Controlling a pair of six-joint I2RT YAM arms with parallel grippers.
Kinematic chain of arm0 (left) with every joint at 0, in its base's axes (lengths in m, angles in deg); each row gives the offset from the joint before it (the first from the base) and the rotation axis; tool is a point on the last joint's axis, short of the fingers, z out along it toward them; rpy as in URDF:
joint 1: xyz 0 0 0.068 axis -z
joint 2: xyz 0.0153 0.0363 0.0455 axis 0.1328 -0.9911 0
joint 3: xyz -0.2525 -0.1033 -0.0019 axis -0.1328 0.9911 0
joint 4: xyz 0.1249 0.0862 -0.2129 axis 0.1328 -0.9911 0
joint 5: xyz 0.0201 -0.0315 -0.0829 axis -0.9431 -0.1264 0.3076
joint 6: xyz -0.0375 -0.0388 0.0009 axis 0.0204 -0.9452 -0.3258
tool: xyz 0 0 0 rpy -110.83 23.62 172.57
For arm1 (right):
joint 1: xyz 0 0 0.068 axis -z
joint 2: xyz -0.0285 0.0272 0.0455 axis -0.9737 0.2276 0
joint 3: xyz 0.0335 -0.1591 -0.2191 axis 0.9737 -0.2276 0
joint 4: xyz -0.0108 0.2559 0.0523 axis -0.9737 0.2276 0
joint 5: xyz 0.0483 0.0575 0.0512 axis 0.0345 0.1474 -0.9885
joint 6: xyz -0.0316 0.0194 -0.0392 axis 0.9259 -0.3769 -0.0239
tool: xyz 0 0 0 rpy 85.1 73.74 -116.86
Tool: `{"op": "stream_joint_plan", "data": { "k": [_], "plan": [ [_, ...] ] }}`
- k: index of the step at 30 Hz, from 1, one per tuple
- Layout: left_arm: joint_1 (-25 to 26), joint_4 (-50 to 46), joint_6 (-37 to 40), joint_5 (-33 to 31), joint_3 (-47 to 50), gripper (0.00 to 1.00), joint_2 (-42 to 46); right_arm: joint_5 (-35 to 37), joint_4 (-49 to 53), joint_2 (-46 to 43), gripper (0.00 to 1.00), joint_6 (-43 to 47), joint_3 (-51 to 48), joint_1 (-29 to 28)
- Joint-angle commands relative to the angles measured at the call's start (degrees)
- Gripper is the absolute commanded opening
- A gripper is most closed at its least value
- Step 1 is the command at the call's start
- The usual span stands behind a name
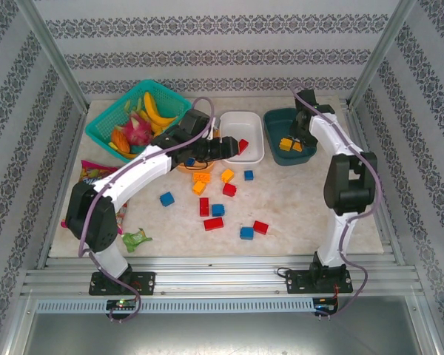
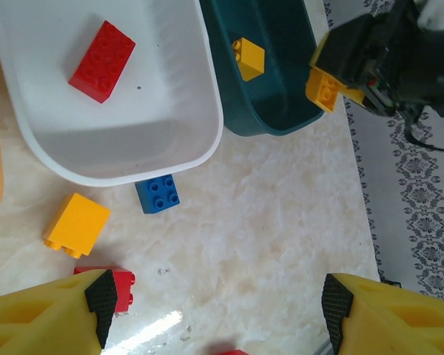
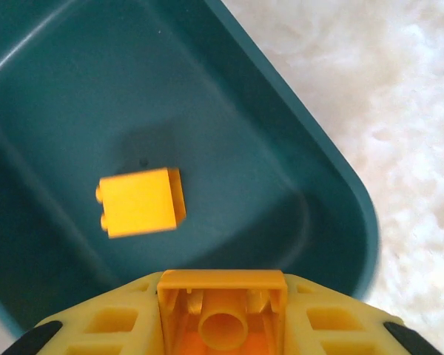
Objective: Sort the legos into containers by color
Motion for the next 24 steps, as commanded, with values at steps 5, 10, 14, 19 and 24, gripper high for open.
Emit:
{"op": "stream_joint_plan", "data": {
  "k": [5,10,14,19,24],
  "plan": [
    [1.5,-1.0,2.8,0.5,-2.9,0.76,-2.9,-2.8,6.1,9.9,0.3,0.1,7.3,0.8],
    [2.1,0.3,2.9,1.5,-2.9,0.76,-3.6,-2.4,6.2,11.3,0.34,-1.0,7.5,0.8],
    [2.5,0.6,2.3,1.3,-3.7,0.76,-3.8,-3.3,6.5,12.0,0.44,-1.0,9.0,0.7],
    [2.8,0.0,1.9,1.2,-4.7,0.76,-3.7,-3.2,7.8,11.2,0.56,-0.7,11.5,0.3],
    [2.7,-3.4,1.9,-1.4,-3.9,0.76,-1.2,-2.7,8.0,5.5,0.57,-0.5,13.6,-1.2]
  ]
}}
